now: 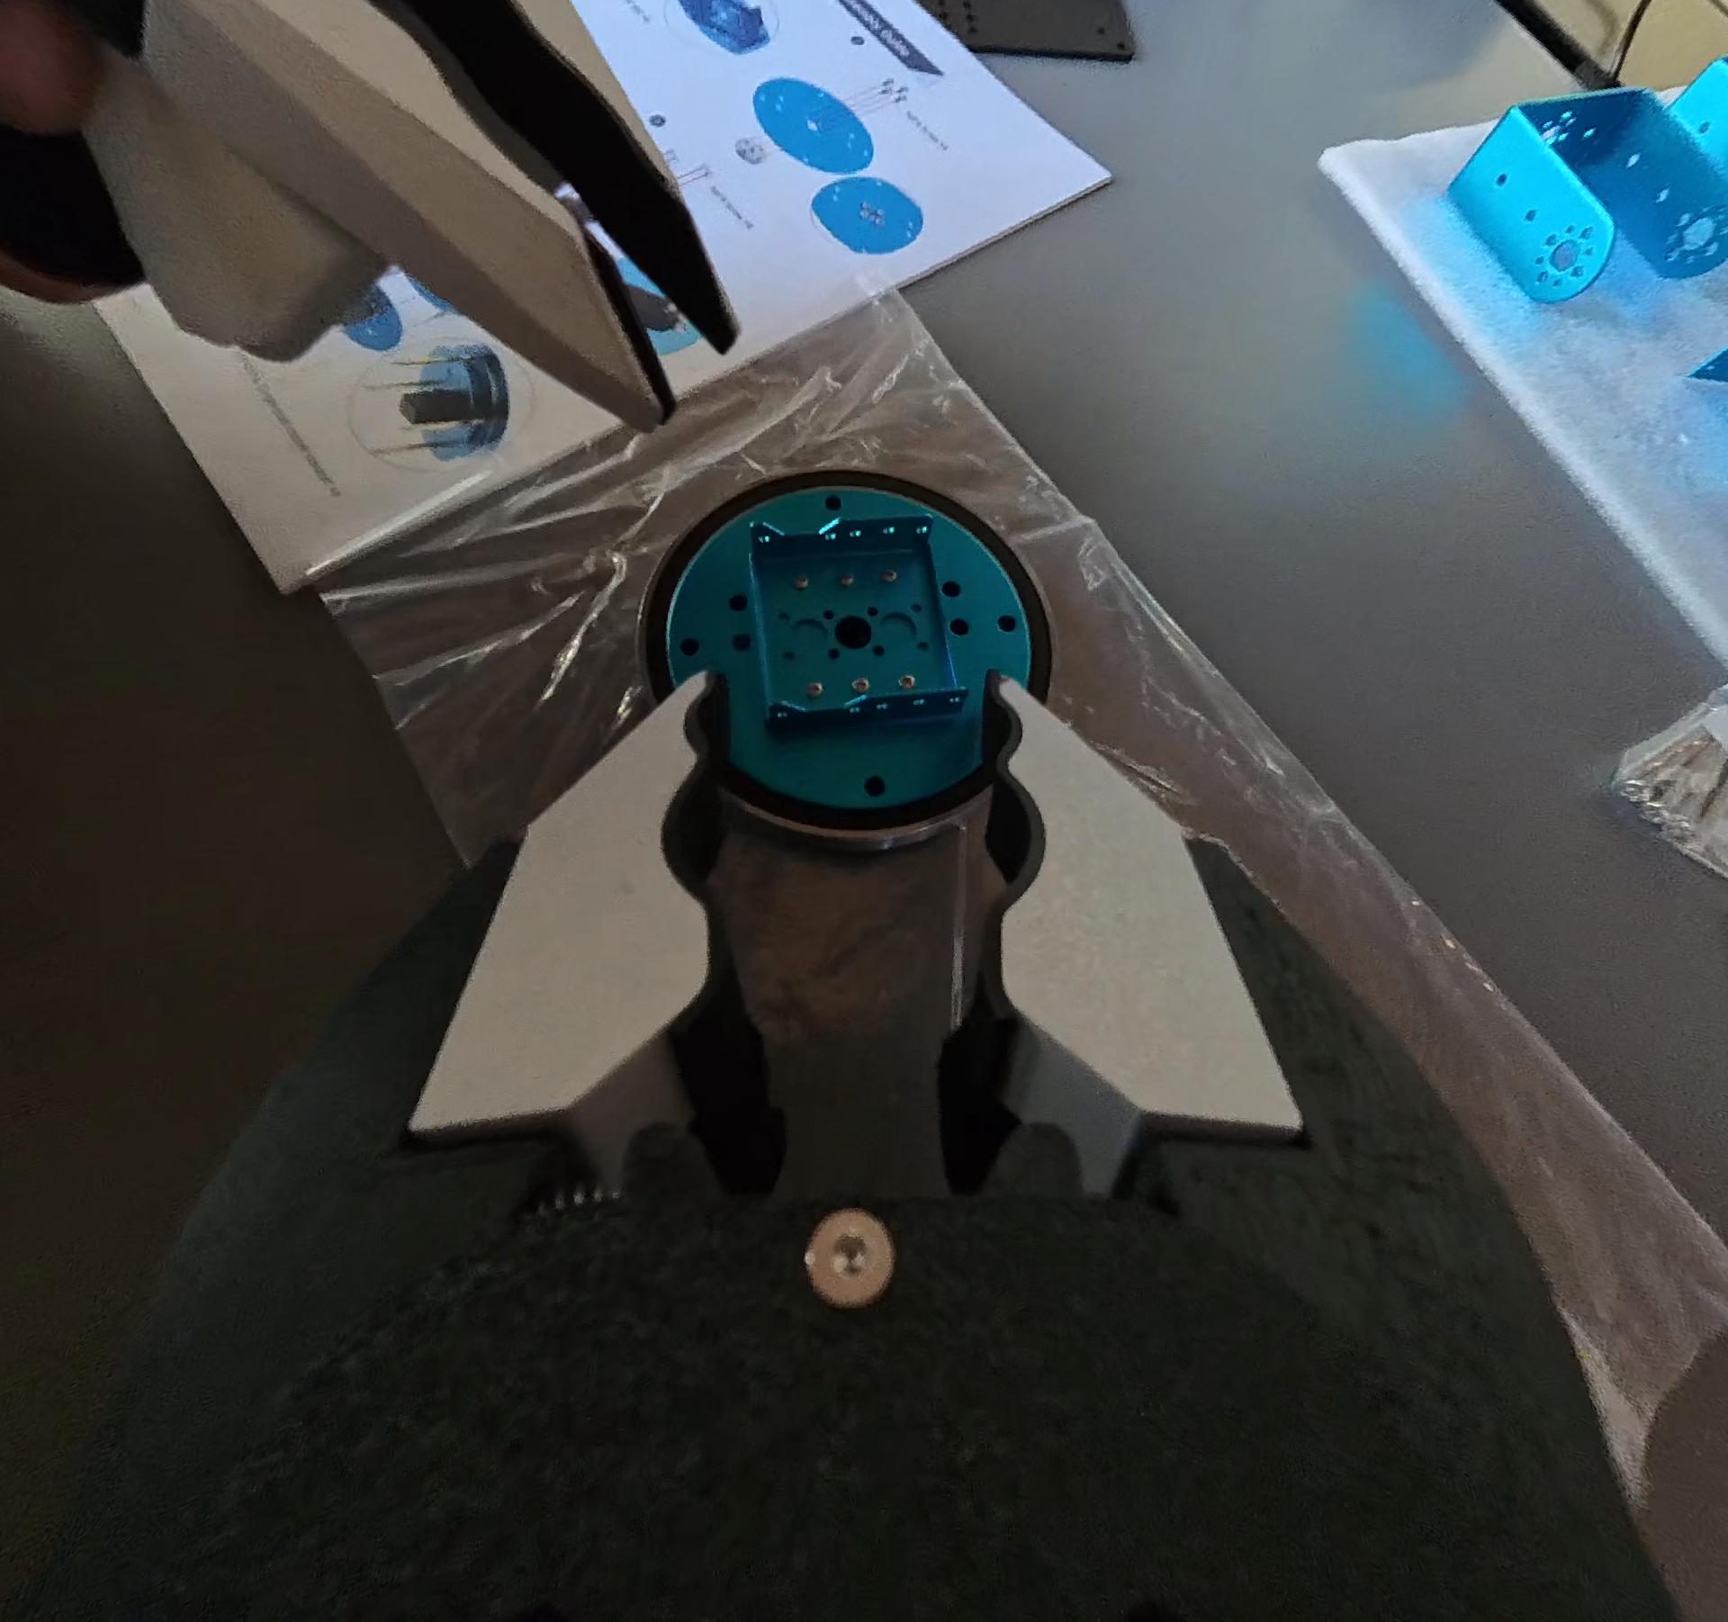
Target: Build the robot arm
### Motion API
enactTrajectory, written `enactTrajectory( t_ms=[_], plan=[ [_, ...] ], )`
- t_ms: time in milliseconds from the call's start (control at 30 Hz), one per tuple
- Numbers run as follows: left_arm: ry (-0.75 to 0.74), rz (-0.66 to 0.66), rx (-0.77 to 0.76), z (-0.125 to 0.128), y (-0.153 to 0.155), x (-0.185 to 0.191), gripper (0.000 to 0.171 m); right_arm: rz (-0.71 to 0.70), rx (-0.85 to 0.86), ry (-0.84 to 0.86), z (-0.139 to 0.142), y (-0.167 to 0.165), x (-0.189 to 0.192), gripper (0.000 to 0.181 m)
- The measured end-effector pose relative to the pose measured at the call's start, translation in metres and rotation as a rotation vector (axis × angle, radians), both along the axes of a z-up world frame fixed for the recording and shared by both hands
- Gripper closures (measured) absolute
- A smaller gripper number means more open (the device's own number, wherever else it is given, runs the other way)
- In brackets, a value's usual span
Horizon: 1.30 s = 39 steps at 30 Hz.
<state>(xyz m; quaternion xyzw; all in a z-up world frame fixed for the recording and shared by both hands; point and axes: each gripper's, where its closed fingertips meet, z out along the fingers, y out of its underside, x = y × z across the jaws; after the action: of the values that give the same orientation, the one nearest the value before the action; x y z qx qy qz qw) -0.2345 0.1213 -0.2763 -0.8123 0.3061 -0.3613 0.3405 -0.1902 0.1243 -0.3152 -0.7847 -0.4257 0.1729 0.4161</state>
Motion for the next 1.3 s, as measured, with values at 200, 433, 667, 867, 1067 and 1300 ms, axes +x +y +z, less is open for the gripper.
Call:
enactTrajectory(
  t_ms=[200,433,667,867,1067,1300],
  plan=[
    [0.014,-0.028,-0.026,-0.009,0.002,0.012,0.138,0.032,-0.031,0.039,-0.002,-0.001,-0.003,0.138],
    [0.044,0.003,-0.057,-0.022,0.01,0.013,0.138,0.081,0.095,-0.027,0.002,-0.005,-0.007,0.14],
    [0.155,0.0,0.02,-0.029,0.01,0.017,0.156,0.104,0.249,-0.097,0.012,-0.009,-0.013,0.14],
    [0.23,0.013,0.069,-0.034,0.014,0.011,0.17,0.107,0.246,-0.074,0.013,-0.011,-0.016,0.141],
    [0.281,0.018,0.125,-0.03,0.016,0.01,0.171,0.097,0.23,-0.011,0.015,-0.013,-0.02,0.14],
    [0.299,0.039,0.159,-0.023,0.02,0.01,0.171,0.091,0.143,0.152,0.034,-0.025,-0.017,0.134]
  ],
)
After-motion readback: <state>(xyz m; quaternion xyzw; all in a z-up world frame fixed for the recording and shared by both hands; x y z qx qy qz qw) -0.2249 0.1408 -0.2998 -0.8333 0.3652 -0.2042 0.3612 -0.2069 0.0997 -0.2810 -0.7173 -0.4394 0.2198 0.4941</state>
